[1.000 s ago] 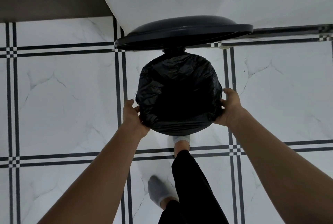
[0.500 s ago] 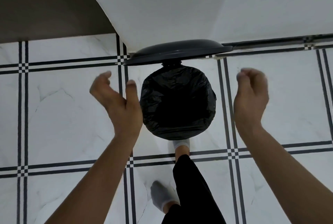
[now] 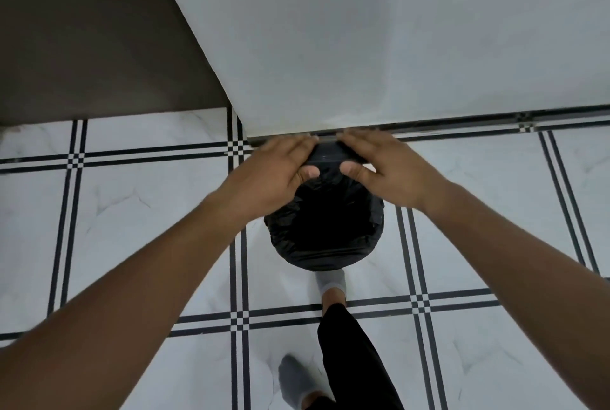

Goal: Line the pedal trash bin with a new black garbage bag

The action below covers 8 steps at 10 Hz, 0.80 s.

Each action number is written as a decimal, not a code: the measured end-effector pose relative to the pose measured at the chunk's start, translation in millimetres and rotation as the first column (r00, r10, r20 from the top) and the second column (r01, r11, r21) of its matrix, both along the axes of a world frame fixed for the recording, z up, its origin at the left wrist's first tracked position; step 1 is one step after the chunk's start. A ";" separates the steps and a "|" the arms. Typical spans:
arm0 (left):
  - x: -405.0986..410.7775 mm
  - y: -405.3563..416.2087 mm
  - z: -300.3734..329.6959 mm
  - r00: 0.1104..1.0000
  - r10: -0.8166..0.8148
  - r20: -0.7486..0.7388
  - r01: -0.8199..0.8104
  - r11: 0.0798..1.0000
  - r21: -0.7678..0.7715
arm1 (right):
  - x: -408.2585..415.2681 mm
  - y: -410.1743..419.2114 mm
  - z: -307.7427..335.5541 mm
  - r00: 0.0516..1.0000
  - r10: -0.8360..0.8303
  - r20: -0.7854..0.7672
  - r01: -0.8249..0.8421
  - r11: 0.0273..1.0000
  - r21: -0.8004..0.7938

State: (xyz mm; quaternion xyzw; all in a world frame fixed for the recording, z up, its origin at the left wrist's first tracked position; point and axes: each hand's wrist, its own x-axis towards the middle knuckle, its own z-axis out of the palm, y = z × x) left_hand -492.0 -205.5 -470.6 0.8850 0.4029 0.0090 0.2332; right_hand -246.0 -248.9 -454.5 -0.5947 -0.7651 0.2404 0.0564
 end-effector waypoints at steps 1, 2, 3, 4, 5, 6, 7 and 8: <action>-3.8 -26.3 -7.4 0.999 0.003 -0.032 -0.004 1.000 -0.028 | -14.2 -29.9 -12.1 0.998 -0.006 0.060 0.005 1.000 0.005; -11.6 -59.0 -21.8 0.999 -0.007 -0.050 0.004 0.998 -0.058 | -26.6 -69.2 -38.5 0.994 -0.008 0.113 0.008 1.000 0.000; -17.8 -97.3 -46.7 0.993 -0.040 -0.114 0.040 0.999 -0.002 | -36.7 -110.0 -65.4 0.985 -0.006 0.170 0.009 1.000 -0.015; -21.3 -133.4 -78.7 0.979 -0.046 -0.198 0.060 0.996 0.066 | -46.9 -141.3 -89.9 0.977 -0.003 0.214 0.016 0.998 -0.057; -19.5 -162.5 -106.2 0.966 -0.028 -0.257 0.055 0.994 0.099 | -53.1 -159.2 -112.8 0.975 -0.028 0.218 0.049 0.994 -0.094; -12.4 -179.5 -119.2 0.975 -0.034 -0.221 0.065 0.989 0.136 | -55.9 -165.3 -118.1 0.978 -0.049 0.202 0.084 0.982 -0.170; -4.3 -186.8 -118.2 0.976 0.052 -0.211 -0.029 0.994 0.108 | -55.5 -167.8 -117.9 0.982 0.014 0.189 0.041 0.957 -0.286; 3.5 -195.1 -101.1 0.959 0.184 -0.217 -0.173 0.982 0.071 | -55.4 -173.4 -104.1 0.984 -0.107 0.142 0.150 0.926 -0.345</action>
